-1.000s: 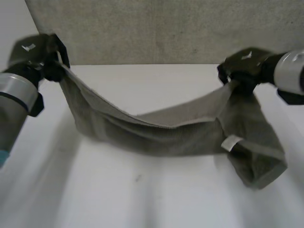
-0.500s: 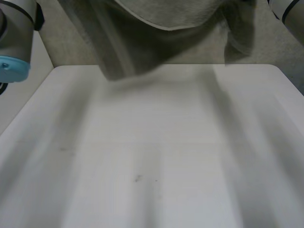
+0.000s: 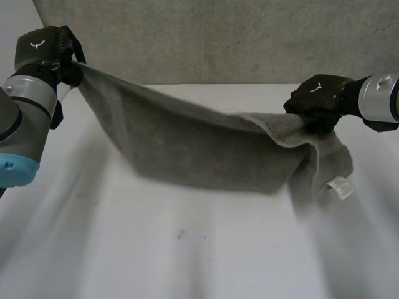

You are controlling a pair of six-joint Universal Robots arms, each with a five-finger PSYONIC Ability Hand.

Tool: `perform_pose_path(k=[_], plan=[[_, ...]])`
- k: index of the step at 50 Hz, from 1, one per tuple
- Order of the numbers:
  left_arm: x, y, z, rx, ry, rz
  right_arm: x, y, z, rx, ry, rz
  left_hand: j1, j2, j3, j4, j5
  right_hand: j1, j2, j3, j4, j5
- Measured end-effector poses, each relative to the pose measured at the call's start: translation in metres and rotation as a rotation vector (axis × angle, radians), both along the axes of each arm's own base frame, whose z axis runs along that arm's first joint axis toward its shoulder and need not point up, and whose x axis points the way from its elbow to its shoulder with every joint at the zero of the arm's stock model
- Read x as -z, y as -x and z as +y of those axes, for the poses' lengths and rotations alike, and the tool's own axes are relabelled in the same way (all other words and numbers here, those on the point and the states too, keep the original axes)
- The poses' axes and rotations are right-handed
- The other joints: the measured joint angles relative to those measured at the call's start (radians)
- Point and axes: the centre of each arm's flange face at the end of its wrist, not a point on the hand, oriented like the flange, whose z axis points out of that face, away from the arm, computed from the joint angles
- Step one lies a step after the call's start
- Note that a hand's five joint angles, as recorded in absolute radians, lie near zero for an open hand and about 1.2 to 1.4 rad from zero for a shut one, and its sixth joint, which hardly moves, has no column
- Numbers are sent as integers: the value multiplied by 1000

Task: Fold the towel.

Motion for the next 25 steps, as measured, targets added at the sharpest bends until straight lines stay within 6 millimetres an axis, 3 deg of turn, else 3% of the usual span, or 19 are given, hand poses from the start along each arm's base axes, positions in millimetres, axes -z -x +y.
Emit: perform_pose_path(k=[3,9,15,18,22,25], plan=[[4,1,-1,6,-12,-3,7,-5,-4,4,-6,-16,0,0,0,0,0,0,0,0,0,0],[23,6,-3,19,-58,-17,46,-23,-11,-12,-57,-8,0,0,0,0,0,-29,-23,-25,-26,-25],[52,14,-6,35,-130,-42,100,-34,-21,18,-104,58,0,0,0,0,0,-567,-555,-564,-550,-566],[66,17,-9,39,-160,-54,121,-34,-33,76,-72,90,0,0,0,0,0,-1002,-998,-1011,-1002,-1044],[73,18,-12,40,-171,-60,129,-32,-45,144,-19,92,0,0,0,0,0,-1084,-1068,-1094,-1083,-1103],[74,19,-15,39,-163,-59,123,-31,-52,202,13,50,0,0,0,0,0,-1093,-1068,-1095,-1083,-1103]])
